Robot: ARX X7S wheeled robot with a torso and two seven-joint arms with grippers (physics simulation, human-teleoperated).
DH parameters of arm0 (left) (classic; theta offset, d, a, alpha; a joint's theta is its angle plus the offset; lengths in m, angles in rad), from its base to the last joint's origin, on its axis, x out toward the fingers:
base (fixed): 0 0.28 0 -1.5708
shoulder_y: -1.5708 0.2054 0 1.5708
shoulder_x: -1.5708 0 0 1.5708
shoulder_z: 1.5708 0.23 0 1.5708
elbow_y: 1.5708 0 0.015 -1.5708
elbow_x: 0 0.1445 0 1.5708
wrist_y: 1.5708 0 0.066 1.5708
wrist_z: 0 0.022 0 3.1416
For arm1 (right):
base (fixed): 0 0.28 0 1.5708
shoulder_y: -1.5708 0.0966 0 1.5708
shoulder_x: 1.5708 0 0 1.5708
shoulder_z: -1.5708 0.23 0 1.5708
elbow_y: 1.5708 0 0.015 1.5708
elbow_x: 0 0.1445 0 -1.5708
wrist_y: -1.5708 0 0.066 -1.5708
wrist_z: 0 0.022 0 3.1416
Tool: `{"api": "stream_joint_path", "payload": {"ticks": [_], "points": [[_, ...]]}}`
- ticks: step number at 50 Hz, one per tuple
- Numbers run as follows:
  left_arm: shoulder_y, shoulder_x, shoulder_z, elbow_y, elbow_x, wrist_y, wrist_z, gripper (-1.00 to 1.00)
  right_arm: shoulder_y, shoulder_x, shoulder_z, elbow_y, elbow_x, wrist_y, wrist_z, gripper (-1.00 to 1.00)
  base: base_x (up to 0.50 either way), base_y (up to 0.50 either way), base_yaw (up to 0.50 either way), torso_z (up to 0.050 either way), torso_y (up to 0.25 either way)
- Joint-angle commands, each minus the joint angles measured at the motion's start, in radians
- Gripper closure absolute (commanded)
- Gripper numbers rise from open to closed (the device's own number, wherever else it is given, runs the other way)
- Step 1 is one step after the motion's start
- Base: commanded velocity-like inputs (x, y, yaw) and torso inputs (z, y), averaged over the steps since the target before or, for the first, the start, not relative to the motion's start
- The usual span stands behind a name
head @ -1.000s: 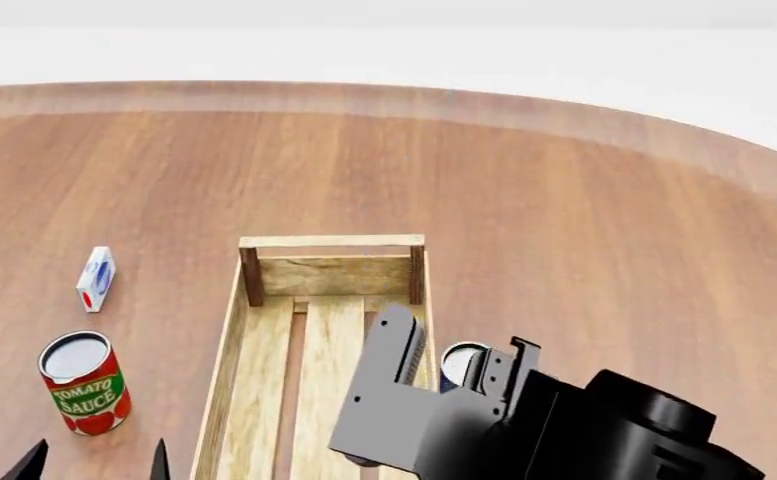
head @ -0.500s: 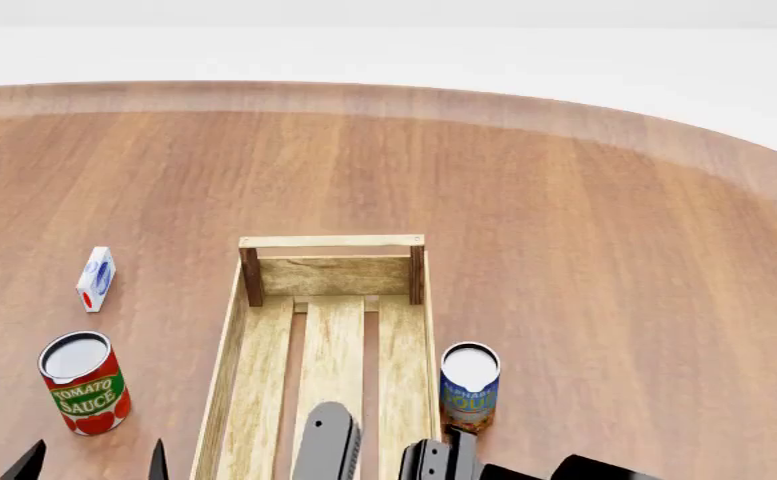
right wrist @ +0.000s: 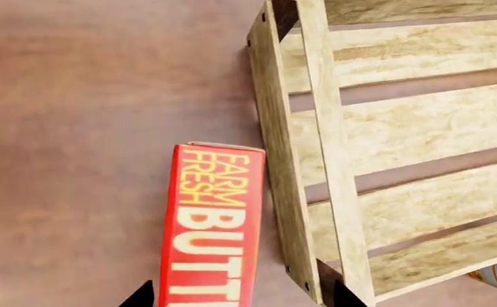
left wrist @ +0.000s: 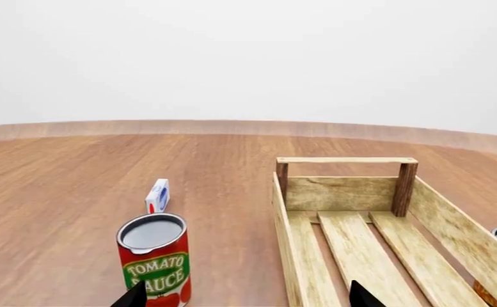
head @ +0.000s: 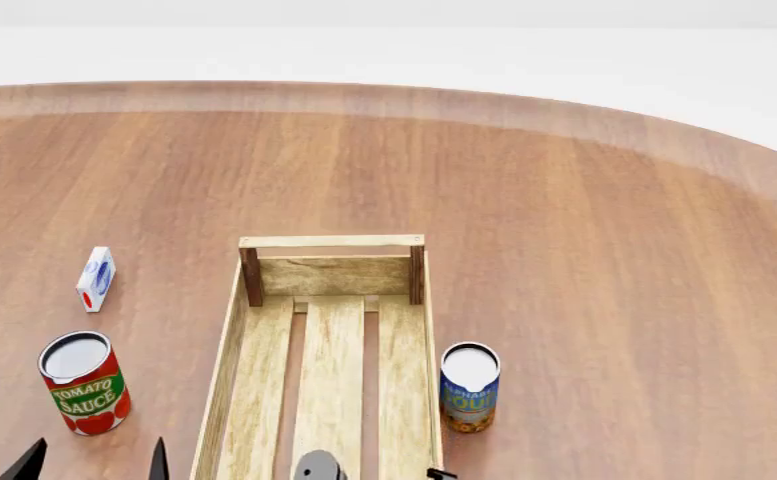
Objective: Pick up the butter and put it in the tray.
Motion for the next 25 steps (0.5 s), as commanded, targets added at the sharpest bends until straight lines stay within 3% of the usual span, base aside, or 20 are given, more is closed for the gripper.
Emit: {"api": "stream_joint_path", "payload": {"ticks": [1,25], "points": [[-0.002,-0.003,0.006,0.002,-0.004,-0.001,-0.004,-1.0,-0.022,-0.003,-0.031,0.015,-0.018,-0.036,0.001,-1.0,0.0,0.0,0.0,0.0,0.0],[0.001,-0.012,0.018,0.008,-0.009,0.001,-0.013,-1.0,-0.085,0.01,-0.117,0.128,-0.095,-0.178,-0.032,-1.0,0.0,0.0,0.0,0.0,0.0]]}}
